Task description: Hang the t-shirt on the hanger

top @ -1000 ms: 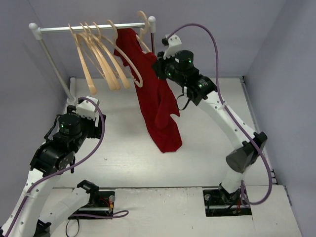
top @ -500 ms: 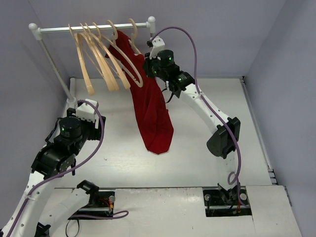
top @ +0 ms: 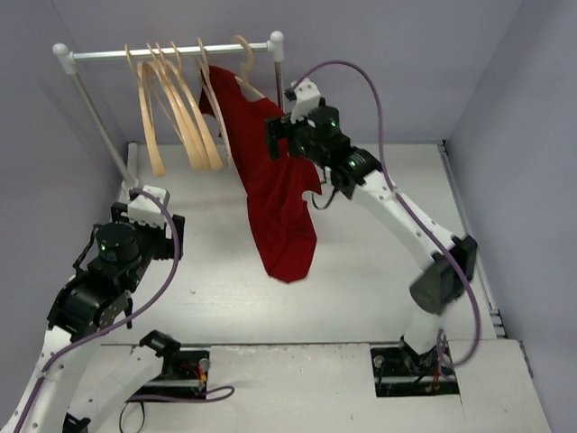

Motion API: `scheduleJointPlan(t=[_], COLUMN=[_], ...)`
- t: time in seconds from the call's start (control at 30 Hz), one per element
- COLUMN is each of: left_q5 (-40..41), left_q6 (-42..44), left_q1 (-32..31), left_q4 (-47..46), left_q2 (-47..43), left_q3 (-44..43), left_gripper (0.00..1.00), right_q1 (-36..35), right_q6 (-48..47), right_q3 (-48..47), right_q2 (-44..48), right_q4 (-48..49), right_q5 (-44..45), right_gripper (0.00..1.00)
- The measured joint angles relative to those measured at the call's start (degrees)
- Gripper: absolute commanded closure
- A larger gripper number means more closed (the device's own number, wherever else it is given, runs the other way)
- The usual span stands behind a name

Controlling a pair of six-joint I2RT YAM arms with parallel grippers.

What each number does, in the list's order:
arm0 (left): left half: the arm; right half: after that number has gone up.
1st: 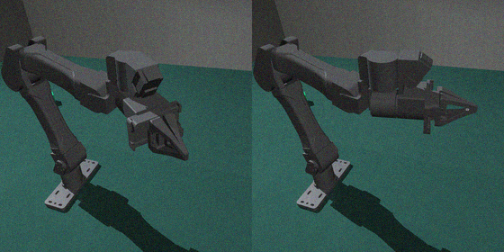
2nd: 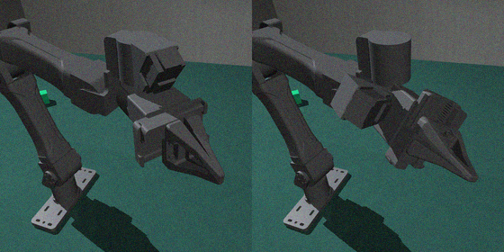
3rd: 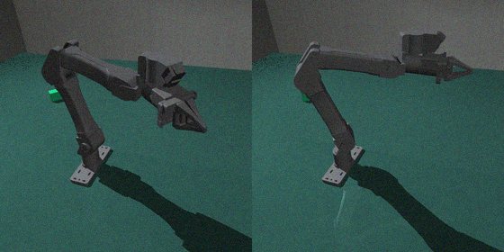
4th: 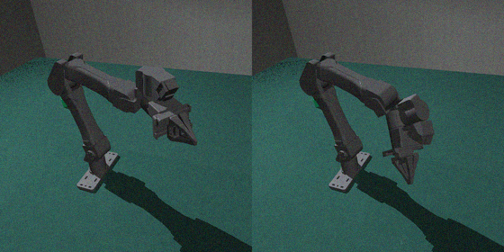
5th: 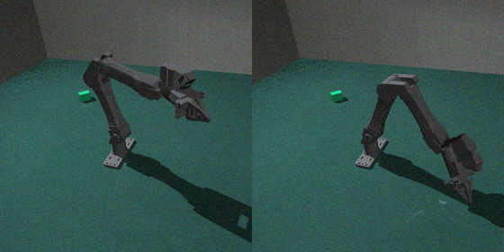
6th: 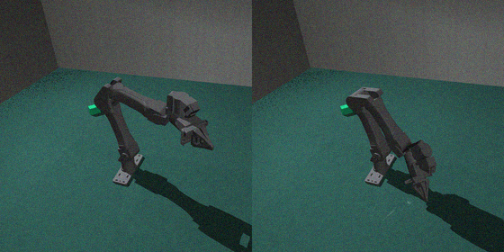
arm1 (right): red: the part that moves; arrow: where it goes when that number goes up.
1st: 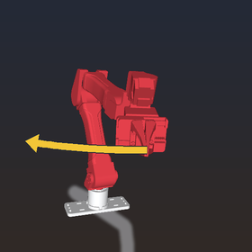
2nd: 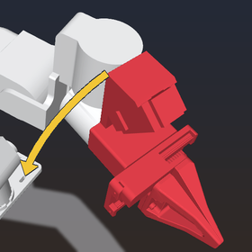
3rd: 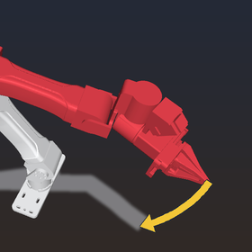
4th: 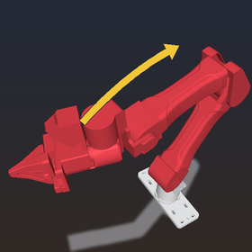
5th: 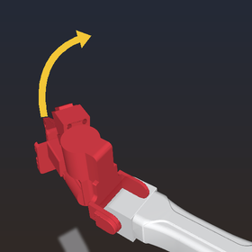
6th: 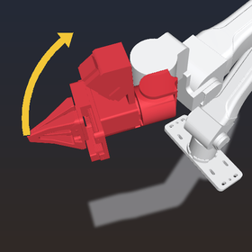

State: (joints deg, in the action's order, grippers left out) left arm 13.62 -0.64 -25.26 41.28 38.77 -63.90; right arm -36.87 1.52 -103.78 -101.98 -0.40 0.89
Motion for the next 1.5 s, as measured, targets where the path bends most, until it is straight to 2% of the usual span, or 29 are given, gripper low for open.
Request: scheduleJointPlan(t=[0.37,0.57,0.67,0.8,0.97,1.17,1.5], left_q5=[2.77,4.86,6.2,6.78,6.83,7.38,8.35], left_q6=[0.02,-0.1,-0.47,-1.22,-1.89,-2.47,-2.73], left_q1=[0.0,0.0,0.0,0.0,0.0,0.0,0.0], left_q4=[1.14,1.78,1.95,2.17,2.16,1.46,1.22], left_q2=[-4.32,-9.71,-11.71,-13.24,-15.78,-16.51,-16.43], left_q3=[0.22,4.15,7.39,10.9,14.63,14.93,14.93], left_gripper=[0.26,0.26,0.26,0.26,0.26,0.26,0.26], right_q1=[0.07,0.11,0.11,0.11,0.11,0.11,0.11], right_q6=[-5.88,-3.85,-1.8,0.69,3.55,6.14,7.52], right_q3=[37.19,55.46,60.29,60.54,60.52,60.52,60.5], right_q2=[49.98,67.66,73.92,77.47,76.0,71.93,71.61], right_q4=[3.12,1.96,-0.71,-1.01,-1.1,-1.49,-1.73], right_q5=[12.64,20.68,23.08,25.41,28.38,31.44,33.67], right_gripper=[0.0,0.0,0.0,0.0,0.0,0.0,0.0])
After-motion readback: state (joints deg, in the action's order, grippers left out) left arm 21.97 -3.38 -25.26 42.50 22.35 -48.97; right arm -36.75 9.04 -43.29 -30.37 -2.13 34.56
